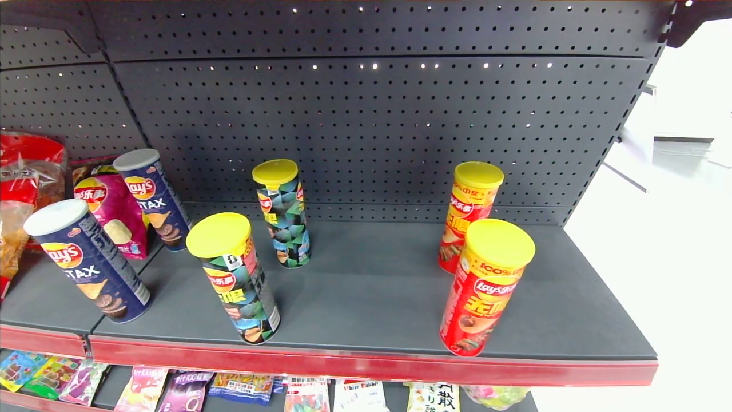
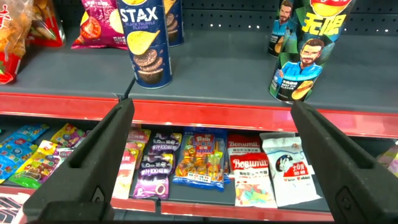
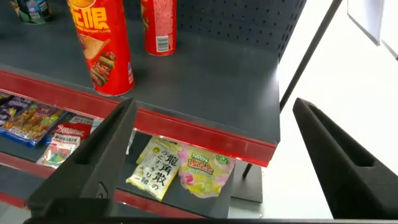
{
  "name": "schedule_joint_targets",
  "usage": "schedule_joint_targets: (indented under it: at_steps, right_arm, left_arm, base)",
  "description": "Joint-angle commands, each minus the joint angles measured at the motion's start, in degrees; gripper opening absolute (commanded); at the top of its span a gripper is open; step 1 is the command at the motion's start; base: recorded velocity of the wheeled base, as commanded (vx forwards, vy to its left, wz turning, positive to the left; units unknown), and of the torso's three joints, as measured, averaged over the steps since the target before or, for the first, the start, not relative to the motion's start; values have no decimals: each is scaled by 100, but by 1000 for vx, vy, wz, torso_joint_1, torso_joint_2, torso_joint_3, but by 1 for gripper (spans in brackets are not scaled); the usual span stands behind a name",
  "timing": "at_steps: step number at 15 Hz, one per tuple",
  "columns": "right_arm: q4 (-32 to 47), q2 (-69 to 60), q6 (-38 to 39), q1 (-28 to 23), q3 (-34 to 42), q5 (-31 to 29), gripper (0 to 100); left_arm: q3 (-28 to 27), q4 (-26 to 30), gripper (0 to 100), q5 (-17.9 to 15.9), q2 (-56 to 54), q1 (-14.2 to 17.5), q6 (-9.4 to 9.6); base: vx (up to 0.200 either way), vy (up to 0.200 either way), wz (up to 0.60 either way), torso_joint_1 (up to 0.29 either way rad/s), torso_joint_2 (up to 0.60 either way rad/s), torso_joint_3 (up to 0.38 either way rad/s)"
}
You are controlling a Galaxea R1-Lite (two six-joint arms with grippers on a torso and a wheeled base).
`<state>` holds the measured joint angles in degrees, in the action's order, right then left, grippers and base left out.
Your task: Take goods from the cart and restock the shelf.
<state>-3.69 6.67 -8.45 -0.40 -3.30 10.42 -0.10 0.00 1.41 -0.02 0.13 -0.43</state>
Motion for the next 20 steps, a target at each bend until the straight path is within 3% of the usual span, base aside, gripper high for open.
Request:
schedule_joint_targets:
  at_steps: [1, 11, 13, 20]
  right_arm:
    - [0, -236, 1, -153, 119, -5, 100]
    - [27, -667, 186, 49, 330, -207, 100]
    - [466, -667, 854, 40, 304, -902, 100]
    - [369, -667, 845, 49, 330, -893, 100]
  left_arm:
    - [1, 0, 100, 8, 2, 4, -1]
    - [1, 0, 100, -1, 2, 4, -1]
    - [1, 0, 100, -1, 2, 4, -1]
    - [1, 0, 100, -1, 2, 4, -1]
  base:
    - [0, 0, 0, 0, 0, 0]
    - [0, 0, 0, 0, 0, 0]
    - [0, 0, 0, 0, 0, 0]
    - [0, 0, 0, 0, 0, 0]
